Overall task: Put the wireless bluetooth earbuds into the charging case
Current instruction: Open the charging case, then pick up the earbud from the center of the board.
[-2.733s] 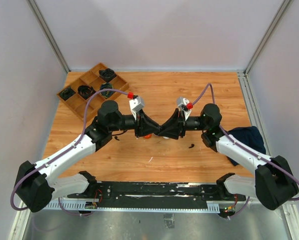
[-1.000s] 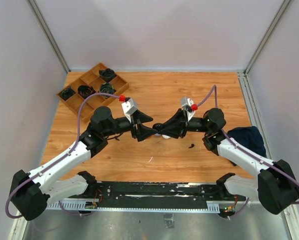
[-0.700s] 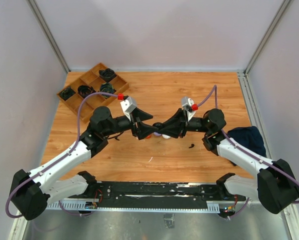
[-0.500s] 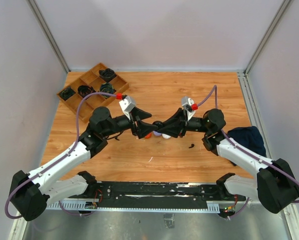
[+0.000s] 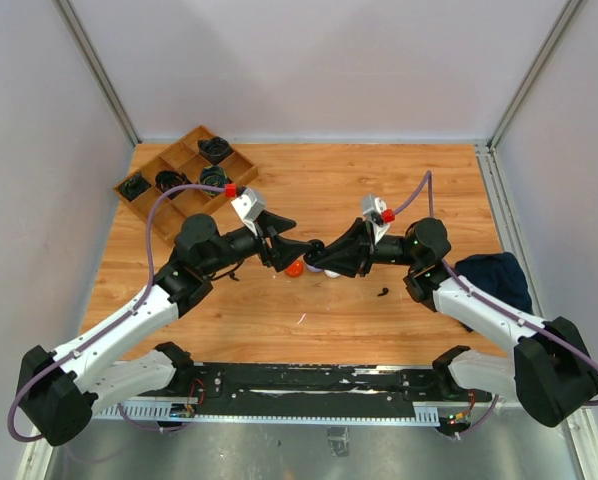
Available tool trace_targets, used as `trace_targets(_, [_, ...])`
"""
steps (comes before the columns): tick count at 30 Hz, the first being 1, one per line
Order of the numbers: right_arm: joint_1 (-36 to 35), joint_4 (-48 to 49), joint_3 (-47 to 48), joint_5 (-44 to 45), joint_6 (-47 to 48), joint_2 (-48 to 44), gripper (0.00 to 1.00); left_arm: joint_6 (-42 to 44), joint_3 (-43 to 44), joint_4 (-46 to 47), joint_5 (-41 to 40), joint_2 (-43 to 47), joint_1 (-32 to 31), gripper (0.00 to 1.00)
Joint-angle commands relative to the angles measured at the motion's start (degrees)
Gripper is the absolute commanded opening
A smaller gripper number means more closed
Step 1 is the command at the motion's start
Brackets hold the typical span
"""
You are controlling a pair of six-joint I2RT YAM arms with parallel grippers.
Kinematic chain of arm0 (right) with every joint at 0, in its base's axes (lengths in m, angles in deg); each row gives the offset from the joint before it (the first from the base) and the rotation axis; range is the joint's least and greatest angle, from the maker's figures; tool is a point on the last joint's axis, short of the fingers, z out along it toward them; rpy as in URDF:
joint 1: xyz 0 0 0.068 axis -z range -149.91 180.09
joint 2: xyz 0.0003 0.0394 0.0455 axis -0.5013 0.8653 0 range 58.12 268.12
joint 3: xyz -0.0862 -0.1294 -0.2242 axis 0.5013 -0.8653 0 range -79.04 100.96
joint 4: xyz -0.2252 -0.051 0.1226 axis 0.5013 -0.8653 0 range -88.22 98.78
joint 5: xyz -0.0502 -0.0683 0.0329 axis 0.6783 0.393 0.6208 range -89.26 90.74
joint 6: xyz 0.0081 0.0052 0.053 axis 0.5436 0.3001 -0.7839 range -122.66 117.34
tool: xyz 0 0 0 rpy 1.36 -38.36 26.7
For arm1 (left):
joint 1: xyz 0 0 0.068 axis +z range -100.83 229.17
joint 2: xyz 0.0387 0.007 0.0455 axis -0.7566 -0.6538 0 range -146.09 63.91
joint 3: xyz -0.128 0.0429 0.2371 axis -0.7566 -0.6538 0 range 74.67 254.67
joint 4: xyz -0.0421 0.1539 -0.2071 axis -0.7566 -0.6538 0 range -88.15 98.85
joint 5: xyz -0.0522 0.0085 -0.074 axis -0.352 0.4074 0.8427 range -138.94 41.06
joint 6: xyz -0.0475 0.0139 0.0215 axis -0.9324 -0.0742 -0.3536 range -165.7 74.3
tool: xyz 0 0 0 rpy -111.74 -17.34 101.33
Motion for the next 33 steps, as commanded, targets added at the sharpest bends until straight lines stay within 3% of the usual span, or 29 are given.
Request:
trace_targets(1, [-0.8, 2.05, -0.94, -0.47, 1.53, -0.26, 0.01, 0.24, 1.13, -0.14, -1.13, 1.34, 0.45, 0.75])
trace_targets(9, [-0.8, 4.74, -3.76, 2.1, 8.95, -0.37, 0.02, -1.19, 1.77, -4.95, -4.16, 3.79, 0.45, 0.78])
trace_targets(15, [-0.96, 9.22, -7.07, 3.19, 17.66, 0.52, 0.06, -4.96, 1.38, -14.69, -13.59, 6.36, 0.45, 0.78])
trace_targets(23, [-1.38, 7.35, -9.76, 5.01, 27.76, -0.61, 0.12, -14.58, -1.54, -29.12, -29.64, 6.02, 0.45, 0.78])
trace_targets(33, [-2.57, 9.33, -11.96, 5.56, 28.84, 0.47, 0.12, -23.18, -4.3, -36.95, -40.59, -0.98, 2.12, 0.79])
